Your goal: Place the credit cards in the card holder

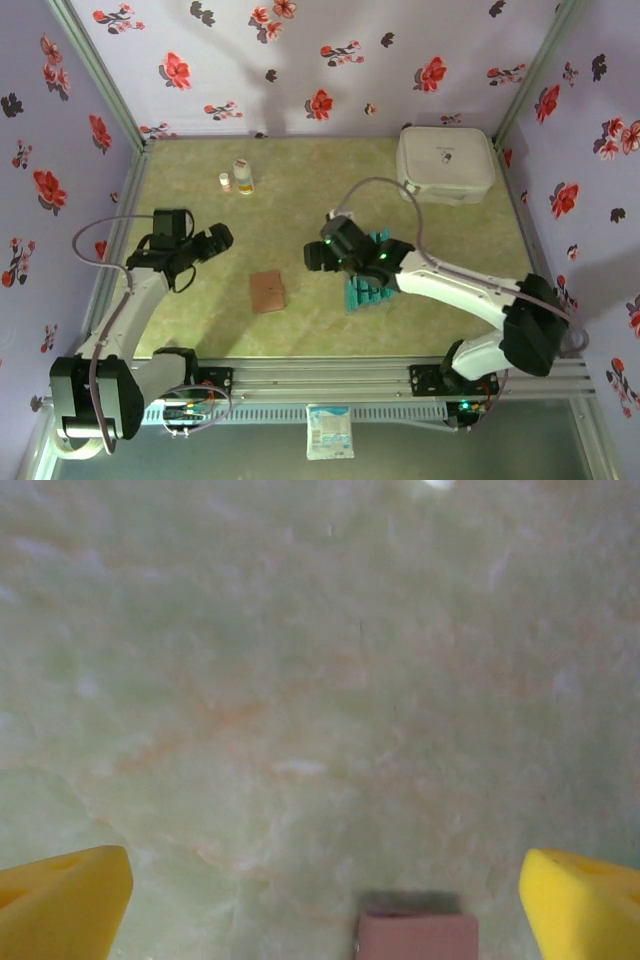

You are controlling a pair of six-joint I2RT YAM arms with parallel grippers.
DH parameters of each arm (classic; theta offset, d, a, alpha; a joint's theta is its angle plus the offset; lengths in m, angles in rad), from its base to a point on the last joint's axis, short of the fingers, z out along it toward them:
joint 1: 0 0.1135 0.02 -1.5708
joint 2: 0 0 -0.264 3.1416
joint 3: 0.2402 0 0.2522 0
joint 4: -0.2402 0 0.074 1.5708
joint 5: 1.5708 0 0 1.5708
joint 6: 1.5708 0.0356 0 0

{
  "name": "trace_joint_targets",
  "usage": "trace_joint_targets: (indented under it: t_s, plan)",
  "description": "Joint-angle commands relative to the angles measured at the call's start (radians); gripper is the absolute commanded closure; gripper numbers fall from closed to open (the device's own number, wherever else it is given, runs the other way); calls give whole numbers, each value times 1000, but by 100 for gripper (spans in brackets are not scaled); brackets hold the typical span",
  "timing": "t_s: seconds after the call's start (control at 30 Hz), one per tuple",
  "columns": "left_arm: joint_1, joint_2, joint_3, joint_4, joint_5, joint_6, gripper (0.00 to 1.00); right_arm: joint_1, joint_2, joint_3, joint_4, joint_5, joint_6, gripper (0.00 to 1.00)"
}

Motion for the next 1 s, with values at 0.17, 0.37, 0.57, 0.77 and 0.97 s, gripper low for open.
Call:
trace_joint_targets:
  t_s: [0.17,0.37,0.57,0.77,0.97]
  plan:
    - [-26,1,-80,47,74,-55,0,88,129,3,157,-2,128,23]
    - [-63,19,-100,81,90,-61,0,137,200,-11,207,-33,192,25]
    - [-90,18,-118,82,90,-44,0,158,256,-32,283,-65,248,29]
    - [-116,15,-158,91,106,-42,0,161,279,-48,317,-86,286,31]
    - [-150,-7,-195,130,110,-80,0,166,279,-69,335,-94,310,34]
